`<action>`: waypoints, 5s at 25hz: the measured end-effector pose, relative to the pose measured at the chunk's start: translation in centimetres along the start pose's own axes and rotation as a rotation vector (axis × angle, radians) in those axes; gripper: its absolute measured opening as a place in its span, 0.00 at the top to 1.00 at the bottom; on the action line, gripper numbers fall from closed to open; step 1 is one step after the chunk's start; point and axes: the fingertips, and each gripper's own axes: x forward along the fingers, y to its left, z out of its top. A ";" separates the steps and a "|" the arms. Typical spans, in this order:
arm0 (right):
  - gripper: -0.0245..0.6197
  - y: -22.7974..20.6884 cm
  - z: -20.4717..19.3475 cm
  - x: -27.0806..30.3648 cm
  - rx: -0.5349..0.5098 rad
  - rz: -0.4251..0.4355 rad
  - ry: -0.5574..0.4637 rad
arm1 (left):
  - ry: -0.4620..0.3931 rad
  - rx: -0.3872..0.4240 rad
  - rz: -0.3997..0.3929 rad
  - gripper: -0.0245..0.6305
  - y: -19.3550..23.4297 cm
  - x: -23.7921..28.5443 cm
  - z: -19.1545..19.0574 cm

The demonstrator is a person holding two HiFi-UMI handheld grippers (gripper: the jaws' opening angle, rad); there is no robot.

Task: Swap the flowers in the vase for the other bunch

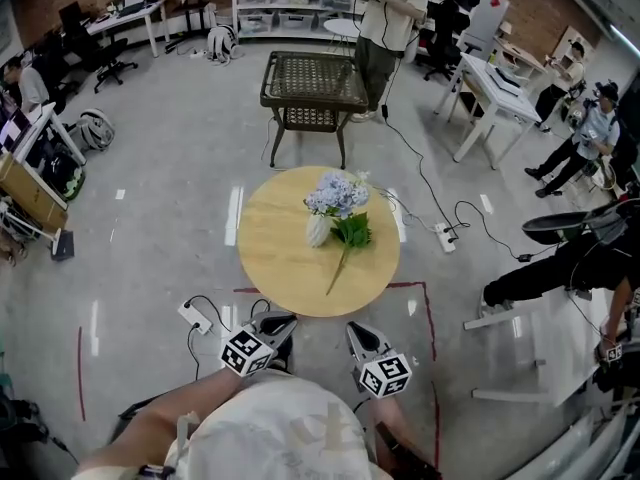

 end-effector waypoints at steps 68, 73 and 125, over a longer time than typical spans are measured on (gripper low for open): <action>0.95 -9.0 6.9 13.4 -0.017 -0.123 0.021 | -0.138 0.102 -0.032 0.55 16.3 6.9 13.7; 0.95 -9.1 6.8 13.8 -0.012 -0.109 0.027 | -0.163 0.127 -0.030 0.47 16.2 7.0 16.1; 0.95 -14.9 5.8 10.5 0.117 -0.213 -0.025 | 0.348 0.504 -0.216 0.69 14.0 18.1 25.3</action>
